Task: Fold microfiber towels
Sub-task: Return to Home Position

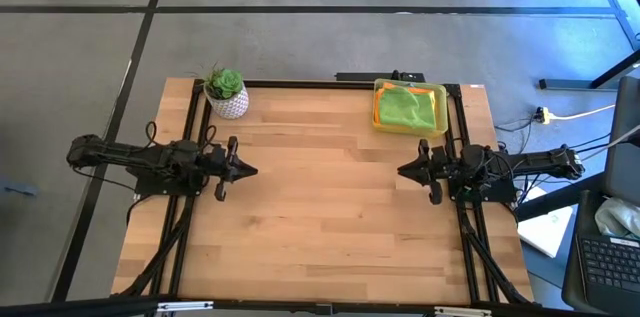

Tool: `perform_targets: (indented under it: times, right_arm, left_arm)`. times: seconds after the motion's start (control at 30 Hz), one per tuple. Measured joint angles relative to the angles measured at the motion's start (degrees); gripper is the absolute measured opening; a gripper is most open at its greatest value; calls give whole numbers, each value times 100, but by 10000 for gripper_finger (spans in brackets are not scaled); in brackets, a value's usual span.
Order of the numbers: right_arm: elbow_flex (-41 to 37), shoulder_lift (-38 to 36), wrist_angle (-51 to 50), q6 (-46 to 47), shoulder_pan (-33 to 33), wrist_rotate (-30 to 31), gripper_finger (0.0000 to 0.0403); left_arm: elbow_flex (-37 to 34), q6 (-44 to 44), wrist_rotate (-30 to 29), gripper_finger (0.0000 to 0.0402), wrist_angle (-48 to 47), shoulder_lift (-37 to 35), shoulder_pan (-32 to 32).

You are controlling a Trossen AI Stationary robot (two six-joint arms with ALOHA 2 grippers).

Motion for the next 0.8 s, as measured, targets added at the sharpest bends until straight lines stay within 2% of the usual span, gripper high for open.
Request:
perform_targets:
  times: [0.8]
  right_arm:
    - [0,0,-45,-1,0,4,53]
  left_arm:
    - [0,15,-52,14,-4,0,0]
